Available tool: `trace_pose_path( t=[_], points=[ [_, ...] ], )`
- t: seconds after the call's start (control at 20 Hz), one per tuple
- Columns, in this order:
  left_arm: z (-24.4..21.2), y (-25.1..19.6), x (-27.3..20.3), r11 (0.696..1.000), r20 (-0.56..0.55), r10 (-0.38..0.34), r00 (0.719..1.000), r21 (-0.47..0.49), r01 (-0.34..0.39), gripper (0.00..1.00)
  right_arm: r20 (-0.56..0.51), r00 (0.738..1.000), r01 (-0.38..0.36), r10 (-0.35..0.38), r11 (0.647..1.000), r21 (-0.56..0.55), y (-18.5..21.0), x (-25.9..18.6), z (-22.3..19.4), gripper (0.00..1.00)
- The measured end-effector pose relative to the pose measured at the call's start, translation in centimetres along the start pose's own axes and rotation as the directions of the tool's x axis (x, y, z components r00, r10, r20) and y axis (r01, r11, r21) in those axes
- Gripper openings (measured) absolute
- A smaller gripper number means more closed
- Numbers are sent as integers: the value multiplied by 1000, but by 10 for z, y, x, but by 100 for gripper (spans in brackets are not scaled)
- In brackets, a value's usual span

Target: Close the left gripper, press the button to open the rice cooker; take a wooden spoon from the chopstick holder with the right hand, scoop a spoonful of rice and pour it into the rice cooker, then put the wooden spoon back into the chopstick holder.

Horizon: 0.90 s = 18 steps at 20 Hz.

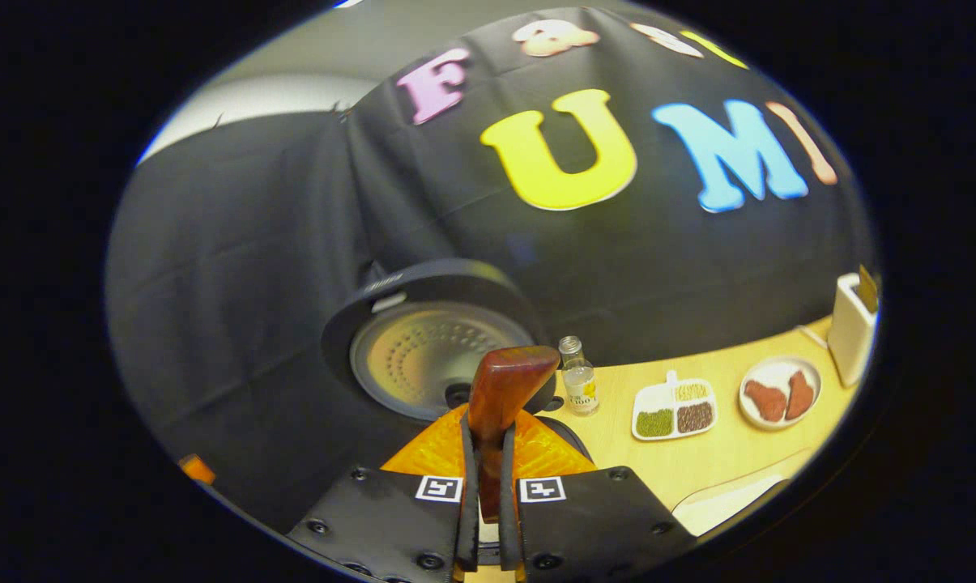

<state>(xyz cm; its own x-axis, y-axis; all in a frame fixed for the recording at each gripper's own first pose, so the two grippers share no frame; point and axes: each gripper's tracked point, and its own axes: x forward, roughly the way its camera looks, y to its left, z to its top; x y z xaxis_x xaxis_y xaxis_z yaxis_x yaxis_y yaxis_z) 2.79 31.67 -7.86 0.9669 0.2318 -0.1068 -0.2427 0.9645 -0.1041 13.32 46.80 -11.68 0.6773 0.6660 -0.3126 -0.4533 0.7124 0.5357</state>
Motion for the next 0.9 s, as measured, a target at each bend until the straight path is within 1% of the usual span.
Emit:
trace_pose_path(
  t=[0.05,0.1,0.15,0.2,0.25,0.3,0.35,0.4,0.45,0.5,0.55,0.6,0.65,0.9],
  points=[
    [4,-11,5,1000,6,-18,1000,2,18,89,23,1000,11,-12,999,47,-12,-9,13,12],
    [7,-23,11,999,14,-34,999,7,34,89,42,999,24,-27,997,77,-25,-21,22,8],
    [11,-36,16,999,21,-51,998,11,51,87,58,997,37,-42,995,98,-38,-34,35,12],
    [15,-49,20,998,27,-68,997,12,68,89,78,995,49,-58,992,114,-46,-45,43,12],
    [19,-65,26,996,34,-88,996,12,87,89,96,992,66,-78,990,126,-59,-56,51,12],
    [23,-81,30,994,40,-109,993,12,109,89,112,989,84,-100,987,136,-72,-67,58,7],
    [25,-96,34,992,48,-128,991,14,127,89,128,984,103,-122,984,143,-87,-79,66,11],
    [29,-111,37,989,55,-147,988,20,146,89,144,979,123,-144,981,148,-103,-90,73,7],
    [30,-124,40,987,60,-162,985,26,161,89,159,973,144,-168,978,154,-118,-102,81,11],
    [32,-137,43,984,63,-177,982,31,176,87,172,967,162,-189,974,161,-131,-113,87,11],
    [34,-151,46,981,66,-192,979,34,190,87,184,960,180,-210,969,170,-145,-124,93,11],
    [37,-163,47,978,70,-206,976,36,204,87,190,954,199,-231,964,176,-160,-134,97,7],
    [38,-175,49,976,74,-219,973,39,216,87,197,946,221,-256,958,184,-175,-145,101,12],
    [45,-231,57,962,90,-273,958,55,269,87,217,904,327,-369,922,207,-243,-202,114,12]
  ],
)
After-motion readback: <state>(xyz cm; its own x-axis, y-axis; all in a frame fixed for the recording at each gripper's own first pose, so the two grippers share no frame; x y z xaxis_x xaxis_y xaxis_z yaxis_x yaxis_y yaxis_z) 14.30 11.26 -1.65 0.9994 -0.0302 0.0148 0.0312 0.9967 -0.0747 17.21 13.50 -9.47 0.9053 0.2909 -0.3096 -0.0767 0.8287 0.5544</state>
